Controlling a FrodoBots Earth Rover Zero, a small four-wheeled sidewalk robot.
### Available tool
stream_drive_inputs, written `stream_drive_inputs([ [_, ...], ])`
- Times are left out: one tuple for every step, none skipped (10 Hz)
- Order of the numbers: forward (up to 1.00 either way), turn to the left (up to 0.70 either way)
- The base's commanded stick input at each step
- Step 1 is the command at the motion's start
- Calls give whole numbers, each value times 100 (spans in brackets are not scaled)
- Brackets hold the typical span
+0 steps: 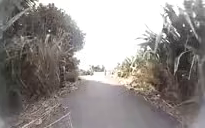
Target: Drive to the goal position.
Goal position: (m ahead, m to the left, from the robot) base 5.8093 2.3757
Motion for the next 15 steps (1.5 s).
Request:
stream_drive_inputs([
  [70, 0],
  [70, 0],
  [70, 0],
  [70, 0],
  [70, 0],
  [70, 0],
  [70, 0],
  [70, 0],
  [70, 0],
  [70, 0],
  [70, 0],
  [70, 0],
  [70, 0],
  [70, 0],
  [70, 0],
])
